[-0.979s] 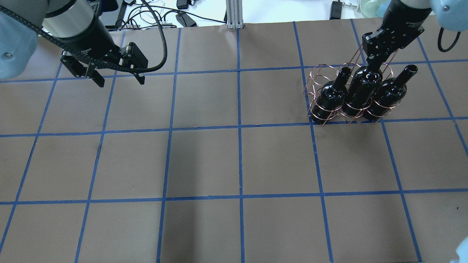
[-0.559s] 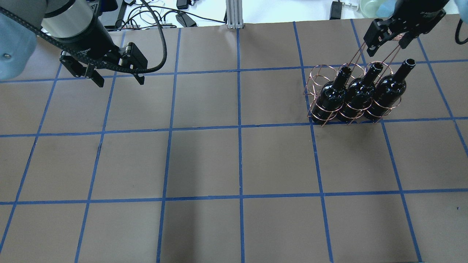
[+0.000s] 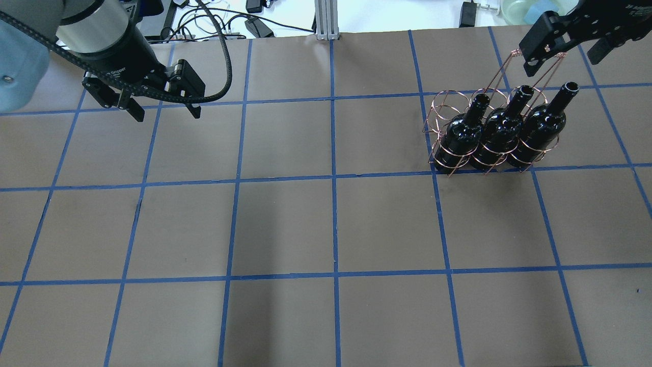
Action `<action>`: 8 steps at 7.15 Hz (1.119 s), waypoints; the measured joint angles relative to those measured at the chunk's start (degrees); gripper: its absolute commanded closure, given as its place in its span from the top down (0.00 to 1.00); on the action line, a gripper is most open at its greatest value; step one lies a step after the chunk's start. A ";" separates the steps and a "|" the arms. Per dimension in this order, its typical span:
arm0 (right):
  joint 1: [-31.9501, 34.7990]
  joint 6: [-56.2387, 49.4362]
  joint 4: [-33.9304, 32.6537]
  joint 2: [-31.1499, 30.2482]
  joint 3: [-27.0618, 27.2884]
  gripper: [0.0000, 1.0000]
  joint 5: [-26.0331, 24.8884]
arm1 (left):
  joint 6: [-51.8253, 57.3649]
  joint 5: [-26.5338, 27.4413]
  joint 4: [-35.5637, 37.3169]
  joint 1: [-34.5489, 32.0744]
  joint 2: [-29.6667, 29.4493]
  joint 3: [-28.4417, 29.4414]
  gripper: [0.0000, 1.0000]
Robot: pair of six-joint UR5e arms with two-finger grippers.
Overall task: Place wine into wine basket
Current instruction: 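Open the right gripper and raise it off the rack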
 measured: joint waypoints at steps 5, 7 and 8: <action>9.99 14.83 -0.19 1.22 1.51 1.00 0.17 | 0.25 0.01 0.18 0.30 0.70 0.41 1.00; 10.11 15.47 -0.31 1.08 2.69 1.00 -0.15 | 0.20 -0.02 0.18 0.35 0.74 0.35 1.00; 10.13 15.53 -0.33 1.05 2.83 1.00 -0.22 | 0.20 -0.02 0.18 0.35 0.75 0.27 1.00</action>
